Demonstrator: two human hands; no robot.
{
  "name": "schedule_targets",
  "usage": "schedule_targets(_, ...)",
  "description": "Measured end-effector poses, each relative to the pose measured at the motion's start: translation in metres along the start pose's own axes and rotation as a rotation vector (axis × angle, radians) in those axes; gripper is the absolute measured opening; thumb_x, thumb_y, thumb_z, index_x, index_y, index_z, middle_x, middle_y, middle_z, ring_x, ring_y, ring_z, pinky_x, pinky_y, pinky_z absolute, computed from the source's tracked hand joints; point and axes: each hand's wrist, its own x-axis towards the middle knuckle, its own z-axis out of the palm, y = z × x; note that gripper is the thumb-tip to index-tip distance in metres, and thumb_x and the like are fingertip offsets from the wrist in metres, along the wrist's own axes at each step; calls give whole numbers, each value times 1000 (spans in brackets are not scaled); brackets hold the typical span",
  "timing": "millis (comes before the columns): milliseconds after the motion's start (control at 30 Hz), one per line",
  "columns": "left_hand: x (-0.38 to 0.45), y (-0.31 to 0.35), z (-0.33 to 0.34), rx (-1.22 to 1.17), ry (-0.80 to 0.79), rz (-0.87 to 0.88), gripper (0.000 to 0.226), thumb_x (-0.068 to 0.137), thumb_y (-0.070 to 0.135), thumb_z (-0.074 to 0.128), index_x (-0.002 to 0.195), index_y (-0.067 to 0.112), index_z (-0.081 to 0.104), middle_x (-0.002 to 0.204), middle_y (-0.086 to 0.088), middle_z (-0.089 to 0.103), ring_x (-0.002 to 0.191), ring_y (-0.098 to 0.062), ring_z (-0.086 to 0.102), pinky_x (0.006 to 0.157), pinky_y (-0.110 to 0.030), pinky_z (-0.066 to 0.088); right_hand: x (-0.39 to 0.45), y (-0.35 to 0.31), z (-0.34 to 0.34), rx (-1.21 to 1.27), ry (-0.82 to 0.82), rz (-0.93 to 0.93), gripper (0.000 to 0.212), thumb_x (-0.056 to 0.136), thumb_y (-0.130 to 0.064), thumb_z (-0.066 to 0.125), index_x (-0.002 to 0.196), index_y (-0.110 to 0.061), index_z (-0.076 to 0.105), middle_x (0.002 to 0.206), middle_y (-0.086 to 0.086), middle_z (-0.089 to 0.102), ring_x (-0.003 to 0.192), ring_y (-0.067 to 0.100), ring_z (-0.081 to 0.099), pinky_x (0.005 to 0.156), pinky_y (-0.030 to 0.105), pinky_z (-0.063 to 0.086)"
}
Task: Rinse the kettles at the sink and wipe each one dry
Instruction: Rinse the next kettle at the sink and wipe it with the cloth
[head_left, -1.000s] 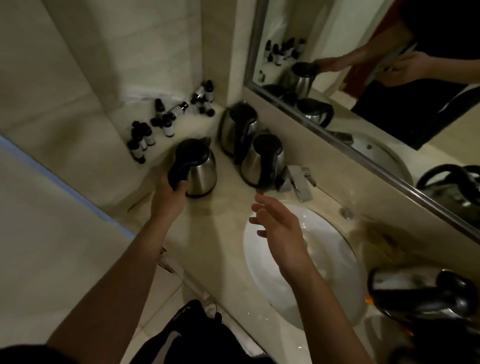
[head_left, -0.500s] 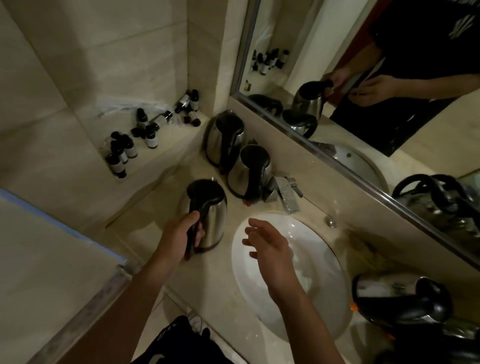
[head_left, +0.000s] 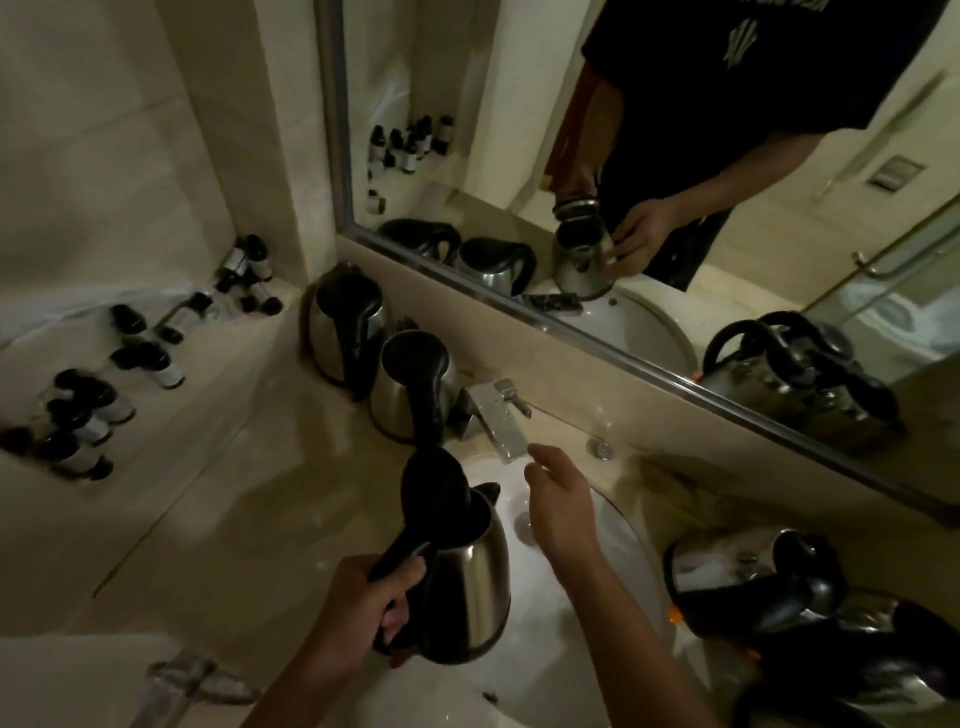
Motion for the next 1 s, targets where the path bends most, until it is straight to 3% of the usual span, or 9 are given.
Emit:
schedule_targets(167, 42, -3, 18, 199, -20, -77, 41, 71, 10, 83, 49, 2, 49, 50, -16, 45, 41, -19, 41, 48, -35, 35, 87, -2, 25, -160, -48, -11, 36, 98, -30, 41, 115, -11, 66, 107, 7, 69, 100, 29, 64, 81, 32, 43)
schedule_targets(300, 63, -4, 19, 275, -60, -122, 33, 70, 15, 80, 57, 4, 52, 53, -15, 48, 49, -23, 46, 51, -33, 39, 138, 9, 35, -274, -166, -5, 45, 109, -22, 33, 86, -2, 66, 86, 21, 68, 84, 32, 63, 76, 40, 48)
schedule_targets(367, 74, -7, 16, 294, -62, -138, 33, 78, 12, 79, 59, 5, 53, 54, -13, 49, 55, -26, 49, 56, -39, 45, 159, 11, 32, -245, -158, 28, 47, 109, -23, 35, 82, 0, 67, 82, 20, 66, 80, 29, 61, 75, 42, 49)
schedule_targets(500, 95, -9, 20, 303, -89, -163, 29, 76, 14, 78, 59, 0, 57, 55, -16, 49, 54, -29, 49, 55, -41, 45, 185, 16, 29, -149, -141, 41, 42, 106, -18, 43, 100, 16, 68, 100, 32, 70, 89, 38, 64, 76, 37, 46)
schedule_targets(633, 114, -13, 24, 351, -152, -162, 36, 68, 19, 81, 69, -12, 64, 62, -28, 60, 56, -32, 56, 58, -45, 44, 157, 45, 31, -22, 1, 106, 33, 109, -22, 39, 106, -2, 65, 98, 12, 62, 83, 19, 56, 79, 28, 43)
schedule_targets(733, 127, -12, 26, 395, -173, -173, 28, 78, 17, 78, 76, -9, 70, 72, -31, 67, 60, -34, 62, 63, -48, 49, 107, 98, 31, -17, 154, 253, 31, 110, -15, 37, 132, -2, 54, 127, 13, 60, 114, 29, 57, 98, 38, 42)
schedule_targets(833, 139, -9, 29, 474, -182, -167, 15, 87, 9, 73, 85, -6, 73, 76, -23, 73, 65, -33, 66, 69, -42, 53, 80, 141, 37, 217, -16, 372, 47, 92, -4, 49, 139, -9, 53, 137, 10, 58, 125, 32, 54, 105, 43, 44)
schedule_targets(900, 147, -12, 29, 500, -149, -185, 13, 84, 3, 74, 93, -8, 72, 78, -20, 75, 72, -29, 70, 72, -39, 55, 81, 155, 38, 254, -101, 348, 73, 67, -9, 54, 140, -11, 53, 129, 15, 61, 123, 36, 55, 95, 41, 49)
schedule_targets(1000, 152, -18, 27, 558, -98, -174, 14, 86, 0, 72, 96, -10, 70, 80, -20, 75, 71, -24, 72, 73, -40, 58, 85, 152, 41, 212, -203, 313, 84, 57, -10, 60, 141, -11, 49, 126, 11, 63, 122, 32, 57, 85, 32, 50)
